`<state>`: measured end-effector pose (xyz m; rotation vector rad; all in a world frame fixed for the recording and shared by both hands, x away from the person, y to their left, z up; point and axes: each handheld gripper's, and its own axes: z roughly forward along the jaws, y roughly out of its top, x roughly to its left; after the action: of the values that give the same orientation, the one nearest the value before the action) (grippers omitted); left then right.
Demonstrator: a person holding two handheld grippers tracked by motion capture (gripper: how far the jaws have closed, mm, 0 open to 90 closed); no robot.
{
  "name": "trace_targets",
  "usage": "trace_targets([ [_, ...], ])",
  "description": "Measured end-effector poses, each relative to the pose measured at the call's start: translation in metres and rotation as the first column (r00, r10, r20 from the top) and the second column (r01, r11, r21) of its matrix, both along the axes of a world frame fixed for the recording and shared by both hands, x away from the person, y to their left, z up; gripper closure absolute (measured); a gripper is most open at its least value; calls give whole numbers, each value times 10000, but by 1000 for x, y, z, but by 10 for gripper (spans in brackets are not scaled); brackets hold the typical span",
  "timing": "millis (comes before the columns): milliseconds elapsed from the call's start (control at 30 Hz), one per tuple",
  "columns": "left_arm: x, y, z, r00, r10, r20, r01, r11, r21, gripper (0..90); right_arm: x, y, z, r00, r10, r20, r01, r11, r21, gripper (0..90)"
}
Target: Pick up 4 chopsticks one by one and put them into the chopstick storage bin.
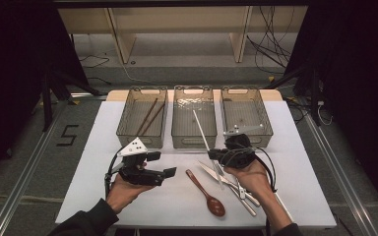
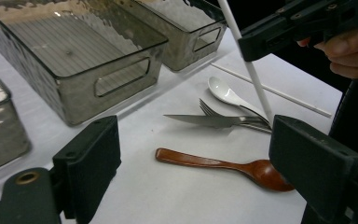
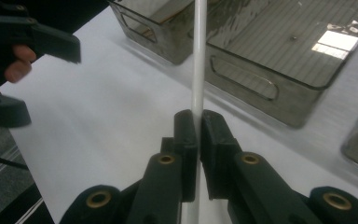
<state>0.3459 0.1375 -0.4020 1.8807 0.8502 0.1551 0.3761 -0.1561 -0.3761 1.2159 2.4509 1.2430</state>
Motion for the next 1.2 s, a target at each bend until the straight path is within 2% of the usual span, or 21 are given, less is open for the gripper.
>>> trace_targets([
  [167, 0, -14, -3, 9994, -321, -114, 323, 9993, 186, 180, 1, 11, 0, 9999, 126, 76, -127, 9999, 68, 858],
  [400, 3, -19, -6, 9983, -352, -461, 349, 9994, -68, 195, 2, 19, 0, 9998, 184, 126, -187, 9996, 216, 858],
  [700, 6, -35, -10, 9952, -739, -646, 738, 9973, -39, 231, -2, 29, -1, 9992, 394, 112, -398, 9987, 328, 858],
  [967, 10, -45, -19, 9887, -1095, -1024, 1098, 9939, -19, 292, -6, 38, -3, 9983, 574, 97, -578, 9972, 465, 858],
  [1200, 12, -48, -19, 9832, -1291, -1291, 1232, 9910, -531, 379, -8, 43, -5, 9976, 695, 29, -696, 9958, 600, 858],
])
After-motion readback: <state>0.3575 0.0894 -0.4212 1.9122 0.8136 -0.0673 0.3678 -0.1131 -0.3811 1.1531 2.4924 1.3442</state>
